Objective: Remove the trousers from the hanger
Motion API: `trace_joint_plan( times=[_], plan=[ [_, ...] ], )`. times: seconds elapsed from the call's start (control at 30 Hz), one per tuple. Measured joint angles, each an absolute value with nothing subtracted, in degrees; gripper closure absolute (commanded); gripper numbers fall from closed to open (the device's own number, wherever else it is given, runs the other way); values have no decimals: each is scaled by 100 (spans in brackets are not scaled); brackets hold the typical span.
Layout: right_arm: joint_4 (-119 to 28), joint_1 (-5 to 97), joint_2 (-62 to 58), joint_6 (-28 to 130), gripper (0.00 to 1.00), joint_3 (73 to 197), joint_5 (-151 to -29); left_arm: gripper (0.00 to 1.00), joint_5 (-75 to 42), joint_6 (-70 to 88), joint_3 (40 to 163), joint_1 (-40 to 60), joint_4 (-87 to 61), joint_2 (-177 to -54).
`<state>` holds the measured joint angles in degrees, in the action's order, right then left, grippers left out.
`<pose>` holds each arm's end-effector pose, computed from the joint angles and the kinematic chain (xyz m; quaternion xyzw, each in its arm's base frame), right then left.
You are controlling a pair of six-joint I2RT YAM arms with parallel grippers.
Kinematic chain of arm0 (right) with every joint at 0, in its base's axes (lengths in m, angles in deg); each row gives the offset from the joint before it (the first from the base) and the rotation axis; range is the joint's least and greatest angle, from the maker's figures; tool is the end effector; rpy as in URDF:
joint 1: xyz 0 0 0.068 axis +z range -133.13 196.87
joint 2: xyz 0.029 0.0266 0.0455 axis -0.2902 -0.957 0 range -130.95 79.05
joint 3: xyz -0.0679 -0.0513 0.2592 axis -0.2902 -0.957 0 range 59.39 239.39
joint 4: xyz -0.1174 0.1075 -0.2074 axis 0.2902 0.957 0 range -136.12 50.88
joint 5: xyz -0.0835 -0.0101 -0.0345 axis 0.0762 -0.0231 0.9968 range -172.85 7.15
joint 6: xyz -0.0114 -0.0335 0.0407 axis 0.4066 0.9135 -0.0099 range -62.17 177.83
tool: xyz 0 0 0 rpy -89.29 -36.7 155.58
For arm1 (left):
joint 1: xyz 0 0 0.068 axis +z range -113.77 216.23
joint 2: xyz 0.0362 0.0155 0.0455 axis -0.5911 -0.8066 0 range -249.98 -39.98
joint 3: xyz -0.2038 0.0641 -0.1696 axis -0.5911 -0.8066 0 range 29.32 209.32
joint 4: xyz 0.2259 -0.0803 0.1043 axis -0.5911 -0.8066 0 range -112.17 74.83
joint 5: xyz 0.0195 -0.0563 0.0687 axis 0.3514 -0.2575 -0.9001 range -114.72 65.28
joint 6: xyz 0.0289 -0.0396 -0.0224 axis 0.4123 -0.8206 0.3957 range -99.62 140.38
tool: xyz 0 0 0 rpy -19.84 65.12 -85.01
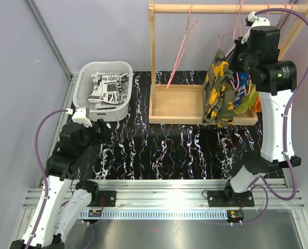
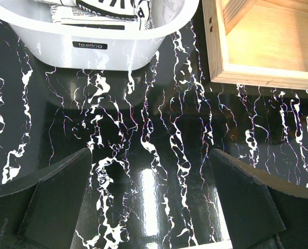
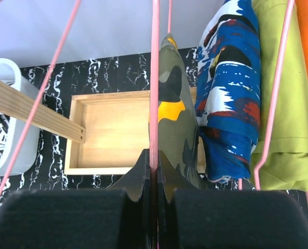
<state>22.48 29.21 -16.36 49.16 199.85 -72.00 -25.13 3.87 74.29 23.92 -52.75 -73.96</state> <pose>0.2706 0.0523 0.5485 0.0251 0.8341 0.0217 0.5507 0.1253 -0.0271 0.3176 -0.0331 0.8501 -0.1279 0.5097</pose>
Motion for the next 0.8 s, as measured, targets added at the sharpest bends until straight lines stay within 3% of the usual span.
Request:
trace_joint_plan(
  times=[0.47, 0.8],
  plan=[
    [1861, 2919, -1143, 4837, 100, 19896, -7666, 1, -2471, 387, 7427, 2392, -5260, -7302],
    [1557, 2919, 449, 4164, 100, 17999, -8675, 1, -2030, 385, 7482, 2254, -4849, -6926]
  ],
)
